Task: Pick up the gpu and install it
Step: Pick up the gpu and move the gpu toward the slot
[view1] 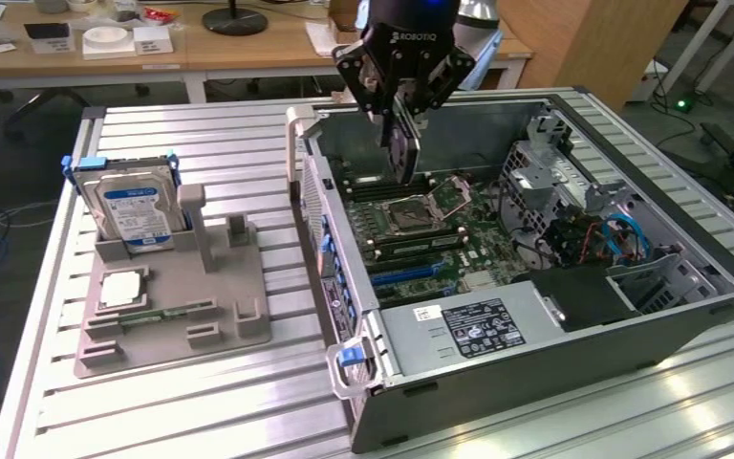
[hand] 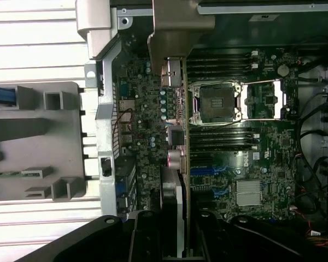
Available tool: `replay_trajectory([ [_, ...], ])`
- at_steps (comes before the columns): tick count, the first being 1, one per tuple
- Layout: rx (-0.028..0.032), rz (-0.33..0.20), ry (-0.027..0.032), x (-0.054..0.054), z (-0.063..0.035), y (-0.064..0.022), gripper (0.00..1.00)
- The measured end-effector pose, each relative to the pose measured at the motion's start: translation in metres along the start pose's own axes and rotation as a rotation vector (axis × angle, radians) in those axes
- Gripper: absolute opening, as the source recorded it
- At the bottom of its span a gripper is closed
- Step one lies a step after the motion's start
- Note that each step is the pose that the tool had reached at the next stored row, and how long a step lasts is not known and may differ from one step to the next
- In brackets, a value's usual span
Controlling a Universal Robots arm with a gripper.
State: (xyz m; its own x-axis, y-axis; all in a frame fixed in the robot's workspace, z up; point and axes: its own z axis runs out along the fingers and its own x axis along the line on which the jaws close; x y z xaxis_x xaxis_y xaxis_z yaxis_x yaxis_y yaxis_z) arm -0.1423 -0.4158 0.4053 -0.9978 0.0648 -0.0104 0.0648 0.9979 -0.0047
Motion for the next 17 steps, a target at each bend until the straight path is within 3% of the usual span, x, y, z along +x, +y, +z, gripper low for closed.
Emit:
replay_trajectory([
  [17,-0.0004,-0.033,-0.0002,-0.02,0.0008,0.0013,0.28],
])
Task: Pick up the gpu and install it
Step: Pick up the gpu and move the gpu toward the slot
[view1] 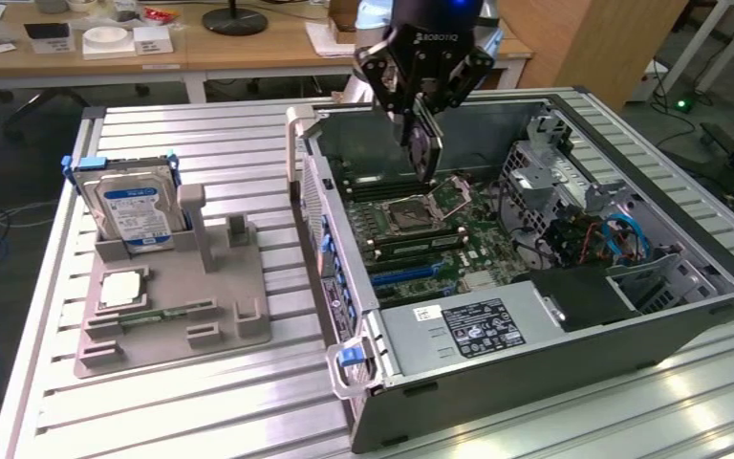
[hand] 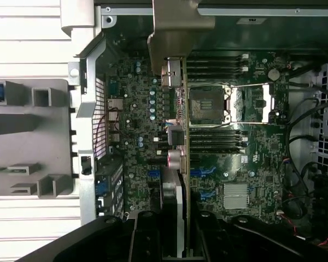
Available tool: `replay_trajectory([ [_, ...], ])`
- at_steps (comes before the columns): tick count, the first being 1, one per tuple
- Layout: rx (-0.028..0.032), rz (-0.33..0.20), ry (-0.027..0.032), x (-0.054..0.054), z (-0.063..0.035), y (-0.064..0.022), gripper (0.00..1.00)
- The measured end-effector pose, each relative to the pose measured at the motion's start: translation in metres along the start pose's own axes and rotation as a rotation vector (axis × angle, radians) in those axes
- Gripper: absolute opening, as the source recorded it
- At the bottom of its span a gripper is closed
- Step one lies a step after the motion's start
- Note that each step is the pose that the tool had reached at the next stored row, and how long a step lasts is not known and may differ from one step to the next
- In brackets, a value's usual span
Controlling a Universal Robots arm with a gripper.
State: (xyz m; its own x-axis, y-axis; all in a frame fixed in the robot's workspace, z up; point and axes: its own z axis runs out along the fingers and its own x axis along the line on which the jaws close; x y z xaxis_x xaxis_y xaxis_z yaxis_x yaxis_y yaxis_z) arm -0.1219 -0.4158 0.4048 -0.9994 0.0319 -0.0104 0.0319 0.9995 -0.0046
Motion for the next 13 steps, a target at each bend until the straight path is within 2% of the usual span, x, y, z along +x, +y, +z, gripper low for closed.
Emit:
replay_trajectory([
  [13,0.0,-0.007,0.0,-0.015,0.0002,0.0005,0.28],
])
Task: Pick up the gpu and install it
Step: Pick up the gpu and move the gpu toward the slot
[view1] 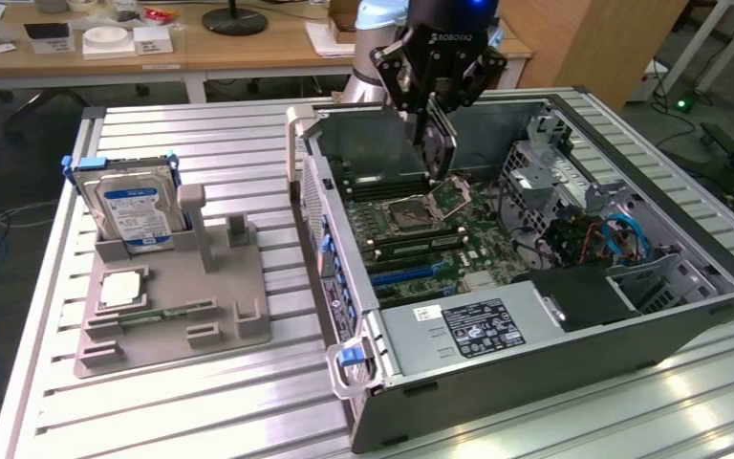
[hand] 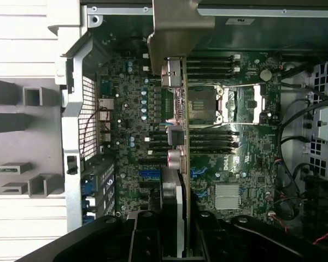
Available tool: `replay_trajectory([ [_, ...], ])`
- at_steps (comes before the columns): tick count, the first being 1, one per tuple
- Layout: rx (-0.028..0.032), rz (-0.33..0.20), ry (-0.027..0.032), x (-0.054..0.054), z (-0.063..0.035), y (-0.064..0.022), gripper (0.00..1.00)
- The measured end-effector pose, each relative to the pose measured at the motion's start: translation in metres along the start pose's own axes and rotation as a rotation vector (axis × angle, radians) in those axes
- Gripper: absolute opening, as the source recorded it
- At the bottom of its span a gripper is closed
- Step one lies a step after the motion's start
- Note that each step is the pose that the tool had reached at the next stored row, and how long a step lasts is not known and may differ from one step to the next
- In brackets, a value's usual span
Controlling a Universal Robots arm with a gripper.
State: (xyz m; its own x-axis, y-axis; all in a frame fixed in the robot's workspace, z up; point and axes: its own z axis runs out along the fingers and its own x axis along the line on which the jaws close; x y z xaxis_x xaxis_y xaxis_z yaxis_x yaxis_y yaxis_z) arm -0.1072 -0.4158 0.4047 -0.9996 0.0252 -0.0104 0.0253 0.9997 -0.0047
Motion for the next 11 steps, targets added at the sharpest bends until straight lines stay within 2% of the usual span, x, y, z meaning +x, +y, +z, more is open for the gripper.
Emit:
replay_trajectory([
  [11,0.0,-0.005,-0.0001,-0.013,0.0003,0.0003,0.28],
])
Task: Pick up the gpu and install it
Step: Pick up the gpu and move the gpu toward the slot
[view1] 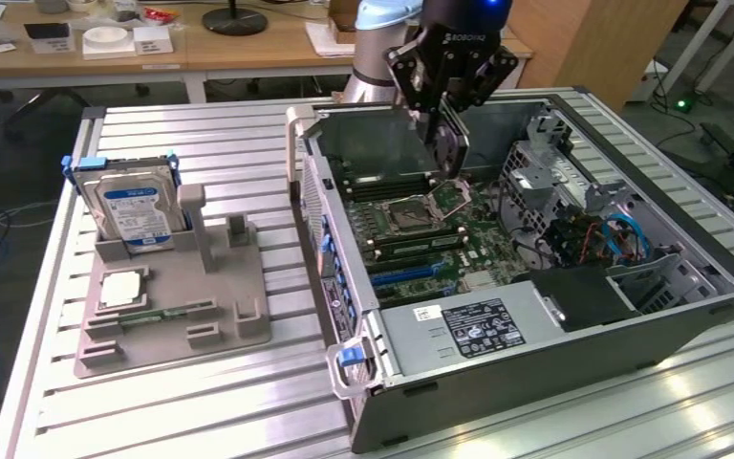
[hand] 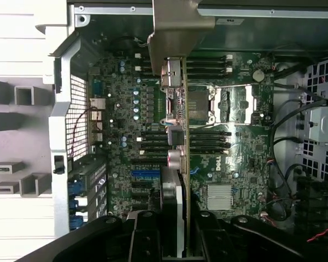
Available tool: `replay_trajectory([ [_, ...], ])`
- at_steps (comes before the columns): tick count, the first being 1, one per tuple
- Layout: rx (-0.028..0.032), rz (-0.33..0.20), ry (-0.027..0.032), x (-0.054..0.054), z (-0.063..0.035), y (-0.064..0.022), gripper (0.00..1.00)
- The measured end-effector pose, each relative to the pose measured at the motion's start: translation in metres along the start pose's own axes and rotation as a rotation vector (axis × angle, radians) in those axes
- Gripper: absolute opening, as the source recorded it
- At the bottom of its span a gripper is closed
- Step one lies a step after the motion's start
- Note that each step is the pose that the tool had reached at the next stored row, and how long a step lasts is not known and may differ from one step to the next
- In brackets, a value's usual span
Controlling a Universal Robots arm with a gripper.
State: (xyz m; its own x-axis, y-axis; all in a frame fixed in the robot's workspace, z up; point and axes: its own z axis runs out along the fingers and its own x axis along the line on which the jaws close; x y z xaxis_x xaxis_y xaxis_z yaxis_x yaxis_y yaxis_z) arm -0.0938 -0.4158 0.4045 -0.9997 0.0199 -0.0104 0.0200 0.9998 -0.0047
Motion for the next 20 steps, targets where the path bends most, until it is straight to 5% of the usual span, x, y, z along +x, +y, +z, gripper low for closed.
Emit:
replay_trajectory([
  [20,-0.0001,-0.006,0.0,-0.031,0.001,0.0006,0.28],
])
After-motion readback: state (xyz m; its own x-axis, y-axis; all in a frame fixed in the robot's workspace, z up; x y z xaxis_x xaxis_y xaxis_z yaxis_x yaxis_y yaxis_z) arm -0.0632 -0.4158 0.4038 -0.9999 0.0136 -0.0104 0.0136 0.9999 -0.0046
